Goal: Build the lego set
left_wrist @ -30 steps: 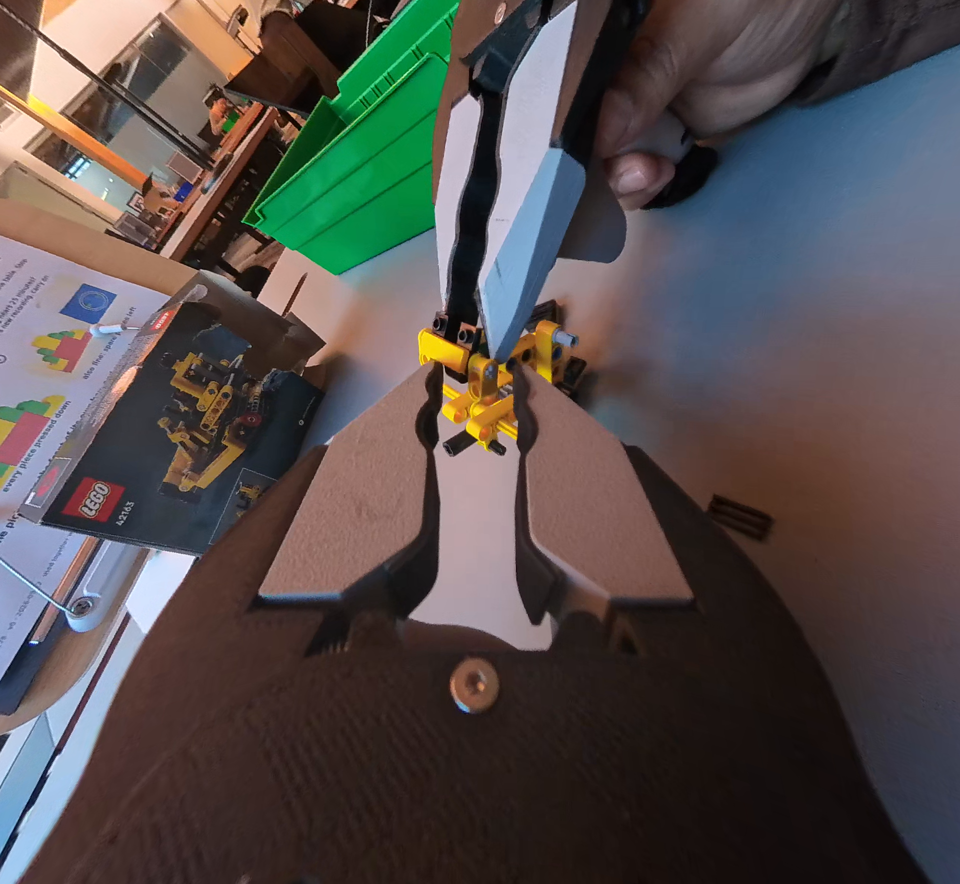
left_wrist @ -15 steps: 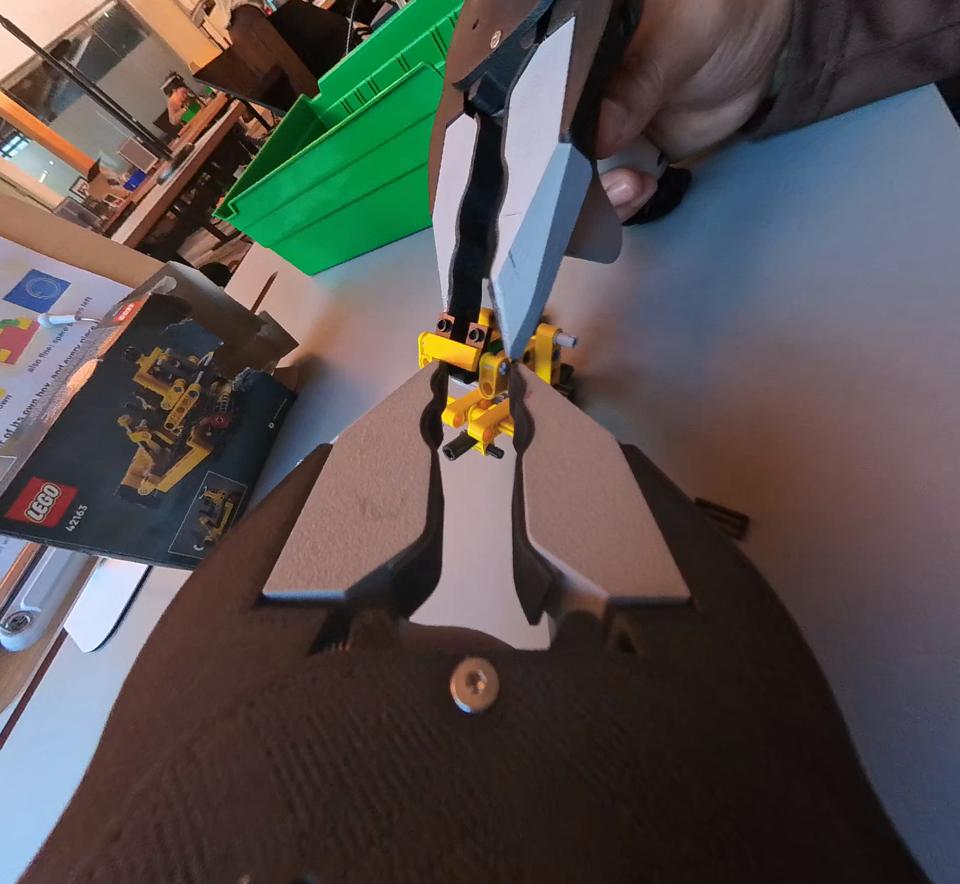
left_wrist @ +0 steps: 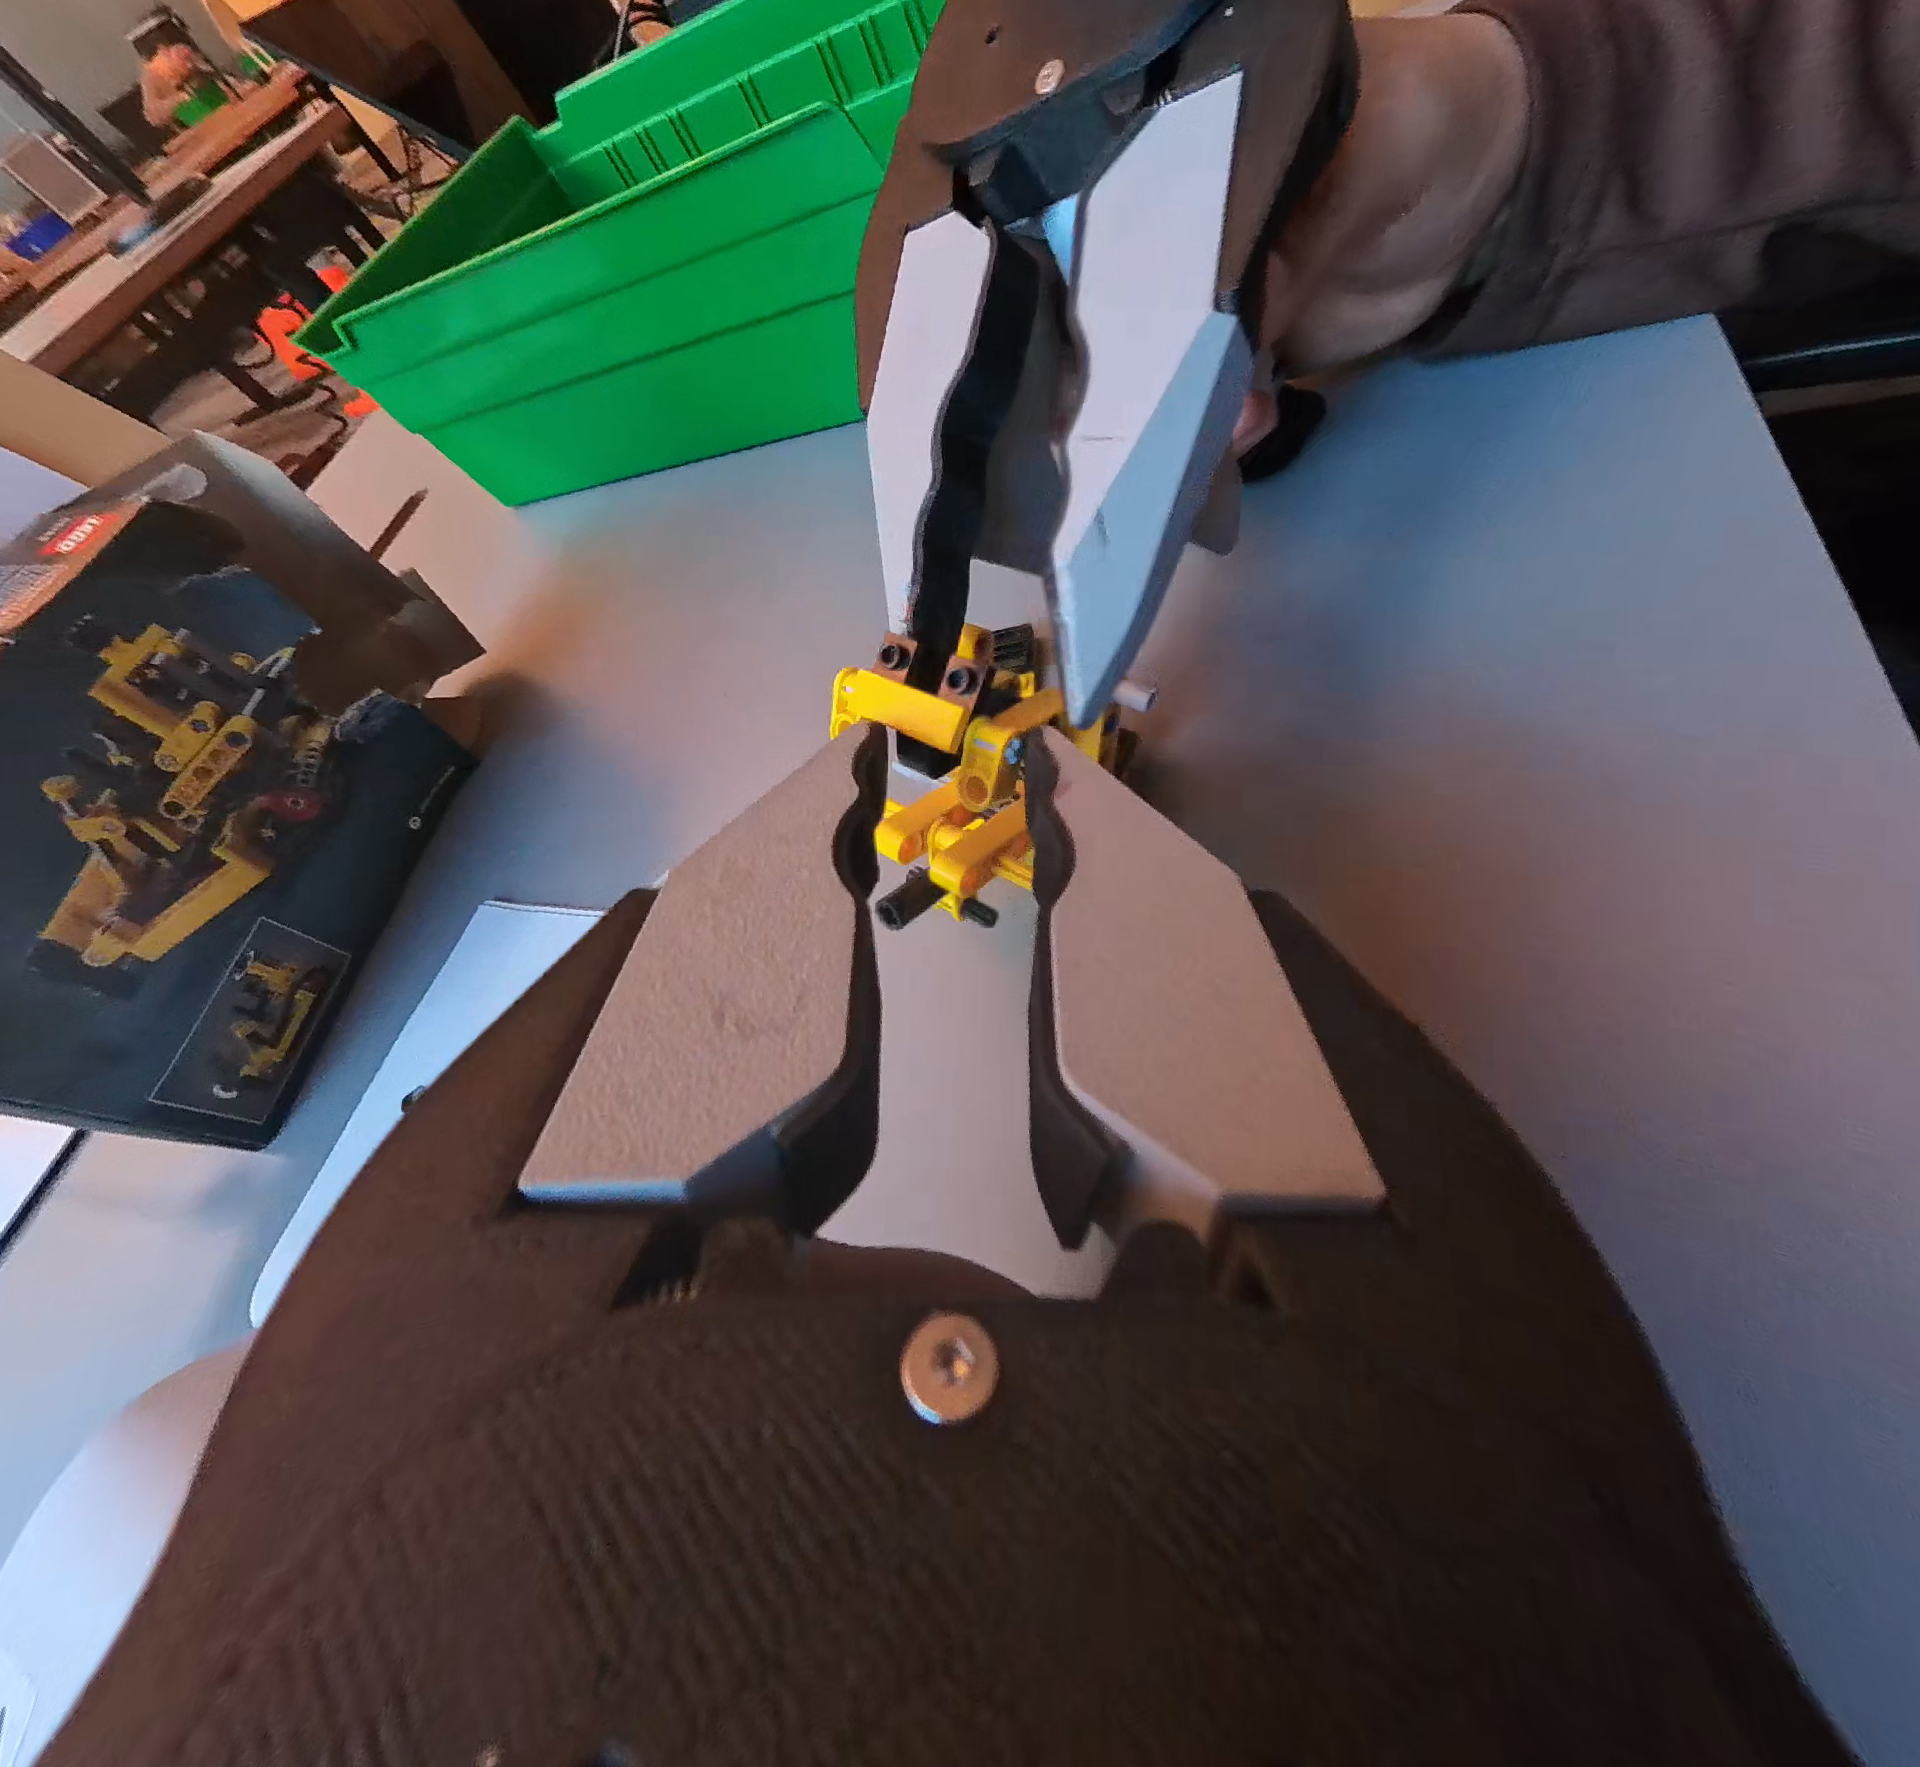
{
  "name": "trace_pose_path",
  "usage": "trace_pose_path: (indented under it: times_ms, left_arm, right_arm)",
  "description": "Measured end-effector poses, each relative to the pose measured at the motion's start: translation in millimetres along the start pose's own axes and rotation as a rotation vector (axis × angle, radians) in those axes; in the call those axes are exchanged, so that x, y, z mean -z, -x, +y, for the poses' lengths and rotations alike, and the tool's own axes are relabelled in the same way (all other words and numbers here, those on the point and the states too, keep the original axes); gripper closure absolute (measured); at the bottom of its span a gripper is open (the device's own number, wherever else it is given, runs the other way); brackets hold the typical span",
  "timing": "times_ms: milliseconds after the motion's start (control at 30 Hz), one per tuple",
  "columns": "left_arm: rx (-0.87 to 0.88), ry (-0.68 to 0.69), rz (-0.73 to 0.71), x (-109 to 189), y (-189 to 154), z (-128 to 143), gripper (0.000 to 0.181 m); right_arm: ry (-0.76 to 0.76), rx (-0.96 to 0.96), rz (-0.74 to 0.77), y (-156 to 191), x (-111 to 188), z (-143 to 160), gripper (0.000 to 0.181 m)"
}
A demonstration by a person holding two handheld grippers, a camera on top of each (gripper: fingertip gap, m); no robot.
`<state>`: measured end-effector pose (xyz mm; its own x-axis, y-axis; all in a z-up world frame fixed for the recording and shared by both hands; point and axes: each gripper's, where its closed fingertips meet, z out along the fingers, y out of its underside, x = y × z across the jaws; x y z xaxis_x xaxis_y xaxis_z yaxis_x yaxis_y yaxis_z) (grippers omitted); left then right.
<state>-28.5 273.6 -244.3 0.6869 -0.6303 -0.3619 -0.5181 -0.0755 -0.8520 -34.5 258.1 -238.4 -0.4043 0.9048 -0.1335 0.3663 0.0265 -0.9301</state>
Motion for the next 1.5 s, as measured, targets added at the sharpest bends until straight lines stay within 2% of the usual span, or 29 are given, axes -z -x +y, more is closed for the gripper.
trace_pose_path:
  times_ms: [133, 367, 600, 867, 1100, 1267, 1367, 1500]
  left_arm:
    - [0.017, 0.008, -0.004, 0, 2, 1, 0.159]
    - [0.073, 0.006, 0.021, 0, 2, 1, 0.157]
    - [0.109, 0.002, 0.011, 1, 5, 0, 0.160]
    - [0.099, 0.006, 0.002, 1, 6, 1, 0.161]
    - [0.039, 0.015, -0.012, 0, 5, 2, 0.161]
    - [-0.020, 0.032, -0.052, -1, 10, 5, 0.161]
    - [-0.066, 0.046, -0.072, -1, 10, 7, 0.161]
    - [-0.103, 0.053, -0.083, -1, 9, 8, 0.161]
  right_arm:
    - [0.011, 0.042, 0.007, 3, -2, 1, 0.144]
    - [0.033, 0.148, 0.058, 3, -4, 3, 0.142]
    - [0.036, 0.163, 0.053, 5, -4, 4, 0.136]
    - [0.070, 0.191, 0.109, -9, 9, 12, 0.140]
    - [0.304, 0.182, 0.193, -40, 42, 58, 0.142]
    - [0.360, 0.196, 0.187, -48, 36, 63, 0.146]
    - [0.385, 0.212, 0.155, -44, 31, 66, 0.162]
    - [0.385, 0.225, 0.162, -44, 30, 66, 0.166]
